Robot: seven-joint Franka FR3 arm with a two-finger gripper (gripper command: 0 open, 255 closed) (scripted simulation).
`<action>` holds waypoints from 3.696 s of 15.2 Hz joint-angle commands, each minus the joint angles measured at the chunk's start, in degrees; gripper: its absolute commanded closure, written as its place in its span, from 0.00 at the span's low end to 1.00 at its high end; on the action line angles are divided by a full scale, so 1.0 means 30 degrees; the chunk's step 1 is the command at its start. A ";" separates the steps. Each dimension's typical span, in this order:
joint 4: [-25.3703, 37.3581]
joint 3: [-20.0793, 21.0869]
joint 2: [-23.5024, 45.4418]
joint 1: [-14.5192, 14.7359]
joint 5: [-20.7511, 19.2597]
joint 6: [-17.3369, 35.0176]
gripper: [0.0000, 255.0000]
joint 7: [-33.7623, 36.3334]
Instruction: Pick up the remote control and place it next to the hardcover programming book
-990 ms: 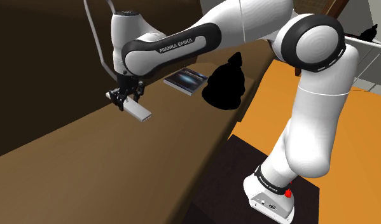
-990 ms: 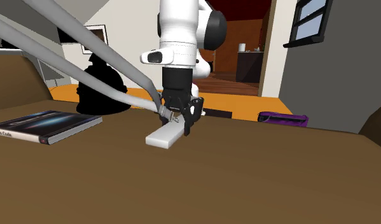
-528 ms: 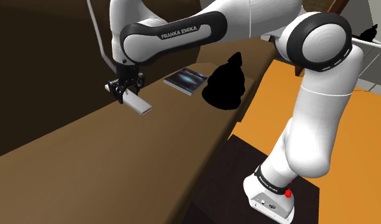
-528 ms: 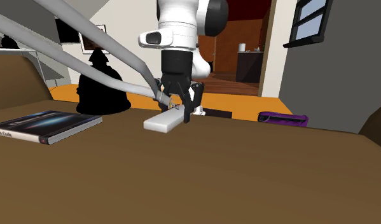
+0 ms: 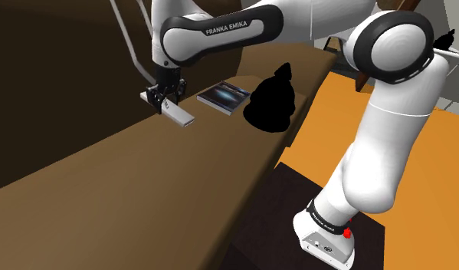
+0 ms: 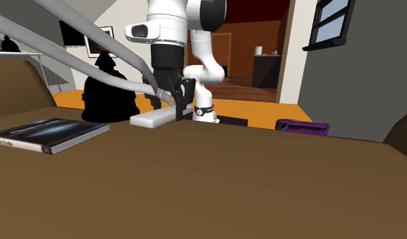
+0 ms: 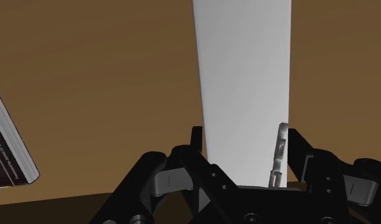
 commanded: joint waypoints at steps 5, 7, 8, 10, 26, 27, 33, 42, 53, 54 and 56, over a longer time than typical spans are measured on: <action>-0.1542 -0.0874 -0.1214 -0.1624 0.0599 0.0519 1.00 -0.2675; -0.1796 -0.1203 -0.1438 -0.2151 0.0762 0.0595 1.00 -0.3589; -0.1888 -0.1376 -0.1524 -0.2407 0.0840 0.0622 1.00 -0.4047; -0.2004 -0.1718 -0.1645 -0.2923 0.0984 0.0655 1.00 -0.4961; 0.0366 -0.4377 -0.0154 -0.6943 0.2045 -0.0077 1.00 -1.2071; 0.0719 -0.4519 0.0083 -0.7198 0.2122 -0.0191 1.00 -1.2493; 0.3418 -0.5256 0.1886 -0.8776 0.2630 -0.1106 1.00 -1.4923; 1.0053 -0.5938 0.6103 -1.1375 0.3488 -0.3603 1.00 -1.8094; 1.8413 -0.5999 1.1760 -1.3623 0.4084 -0.6354 1.00 -1.9846; 1.7933 -0.6005 1.1634 -1.3594 0.4084 -0.6002 1.00 -1.9868; 1.7094 -0.6012 1.1451 -1.3543 0.4086 -0.5350 1.00 -1.9907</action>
